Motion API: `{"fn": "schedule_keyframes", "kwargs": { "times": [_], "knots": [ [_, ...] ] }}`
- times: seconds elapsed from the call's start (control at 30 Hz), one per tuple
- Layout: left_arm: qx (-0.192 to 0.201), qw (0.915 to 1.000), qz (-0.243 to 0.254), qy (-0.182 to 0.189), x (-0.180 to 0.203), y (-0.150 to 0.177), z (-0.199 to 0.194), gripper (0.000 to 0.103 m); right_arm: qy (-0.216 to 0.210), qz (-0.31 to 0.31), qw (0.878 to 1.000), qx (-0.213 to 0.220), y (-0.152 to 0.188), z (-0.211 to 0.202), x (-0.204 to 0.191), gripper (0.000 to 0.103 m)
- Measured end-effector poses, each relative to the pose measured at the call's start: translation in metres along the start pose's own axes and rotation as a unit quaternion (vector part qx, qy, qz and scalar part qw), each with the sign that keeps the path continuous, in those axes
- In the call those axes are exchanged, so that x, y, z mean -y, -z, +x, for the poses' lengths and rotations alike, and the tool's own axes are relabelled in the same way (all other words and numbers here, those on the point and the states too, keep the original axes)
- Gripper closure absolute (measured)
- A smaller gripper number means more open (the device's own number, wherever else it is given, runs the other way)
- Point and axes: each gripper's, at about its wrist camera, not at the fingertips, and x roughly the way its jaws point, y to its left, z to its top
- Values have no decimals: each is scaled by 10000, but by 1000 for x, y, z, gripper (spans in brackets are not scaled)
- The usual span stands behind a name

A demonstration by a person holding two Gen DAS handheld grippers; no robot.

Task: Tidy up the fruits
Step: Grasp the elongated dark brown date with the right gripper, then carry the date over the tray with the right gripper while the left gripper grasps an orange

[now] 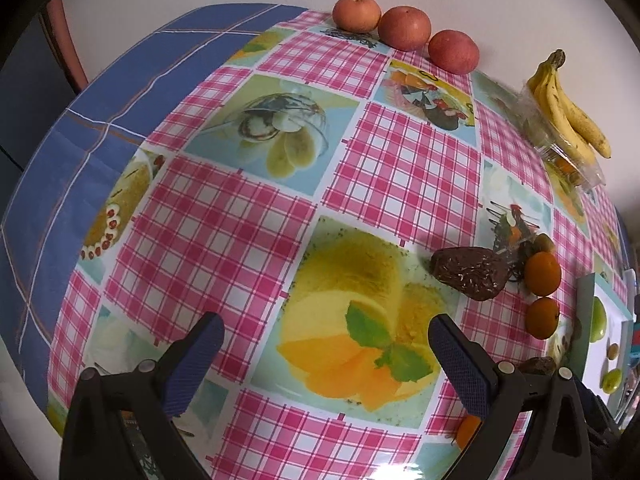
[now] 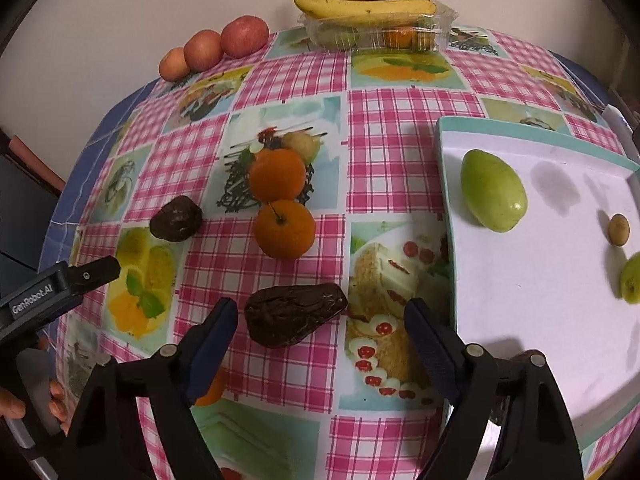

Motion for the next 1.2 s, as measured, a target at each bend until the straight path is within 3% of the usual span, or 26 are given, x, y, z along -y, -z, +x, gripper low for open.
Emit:
{"fn": "schedule_keyframes", "kwargs": {
  "times": [0.53, 1.2],
  "knots": [
    [-66, 9999, 89, 7, 6, 0, 4, 0, -6, -209, 9998, -40, 1, 8, -5, 45],
    [-347, 9967, 318, 661, 46, 25, -8, 2, -133, 208, 9997, -71, 10, -25, 18, 45]
  ]
}}
